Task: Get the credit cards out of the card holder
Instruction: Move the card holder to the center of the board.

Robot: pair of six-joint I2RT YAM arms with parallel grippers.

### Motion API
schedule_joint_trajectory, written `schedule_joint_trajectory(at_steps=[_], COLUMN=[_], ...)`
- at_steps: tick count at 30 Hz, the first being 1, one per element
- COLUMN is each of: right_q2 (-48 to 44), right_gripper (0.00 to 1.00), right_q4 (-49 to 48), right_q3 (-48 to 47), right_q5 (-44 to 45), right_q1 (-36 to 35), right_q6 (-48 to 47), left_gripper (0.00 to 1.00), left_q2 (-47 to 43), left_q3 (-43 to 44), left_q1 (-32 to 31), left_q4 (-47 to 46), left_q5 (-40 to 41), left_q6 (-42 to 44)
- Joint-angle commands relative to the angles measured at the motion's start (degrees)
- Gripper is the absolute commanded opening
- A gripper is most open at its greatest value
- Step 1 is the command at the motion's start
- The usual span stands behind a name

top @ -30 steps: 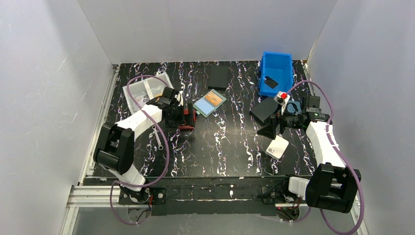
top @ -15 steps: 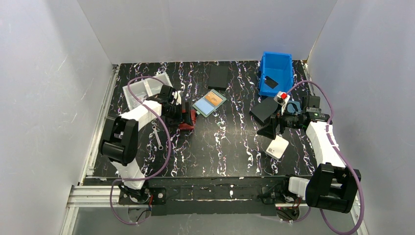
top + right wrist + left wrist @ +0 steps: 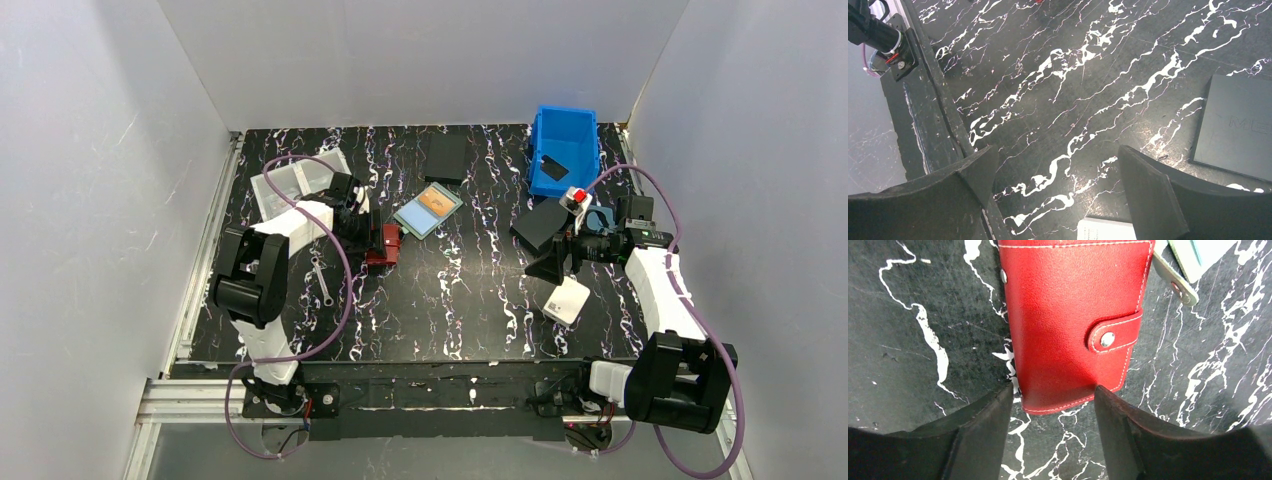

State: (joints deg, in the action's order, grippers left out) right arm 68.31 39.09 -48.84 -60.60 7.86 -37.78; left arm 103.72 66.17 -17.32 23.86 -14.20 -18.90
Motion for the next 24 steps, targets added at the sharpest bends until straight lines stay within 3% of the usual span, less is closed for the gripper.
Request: schedule_joint_trajectory(at_steps=[1, 7, 11, 13, 17, 20, 24], right_q2=[0.24, 0.72, 0.53, -0.34, -5.4, -0.13, 2.08], right_gripper=[0.98, 0.98, 0.98, 0.98, 0.98, 0.98, 0.98], right_q4=[0.48, 1.04, 4.4, 5.92, -3.8, -10.48, -17.58], right_q3=[0.51, 0.33, -0.03, 0.16, 6.96, 5.87, 8.76], right_q5=[-1.65, -2.06, -1.36, 1.08, 8.4, 15.97, 21.43], right_q1=[0.12, -0.06, -2.22, -5.9, -26.46, -37.45, -44.73], right_q6=[-1.29, -1.89, -6.92, -11.54, -23.51, -23.31, -20.63], left_gripper=[0.51, 0.19, 0.0, 0.0, 0.0, 0.0, 0.0], left_q2=[0.31, -5.57, -13.22, -17.01, -23.39, -22.72, -20.23], left_q3=[-1.15, -7.39, -17.02, -21.54, -30.5, -32.45, -30.64], left_q1=[0.27, -0.41, -5.49, -10.61, -27.47, -37.96, -42.54], left_q4=[-1.03, -4.77, -8.99, -12.14, -21.06, -26.48, -26.61], left_q5=[0.08, -1.82, -3.69, -2.83, 4.28, 12.49, 16.87], left_q6=[-1.27, -4.03, -7.36, -10.43, -26.73, -41.22, -51.91])
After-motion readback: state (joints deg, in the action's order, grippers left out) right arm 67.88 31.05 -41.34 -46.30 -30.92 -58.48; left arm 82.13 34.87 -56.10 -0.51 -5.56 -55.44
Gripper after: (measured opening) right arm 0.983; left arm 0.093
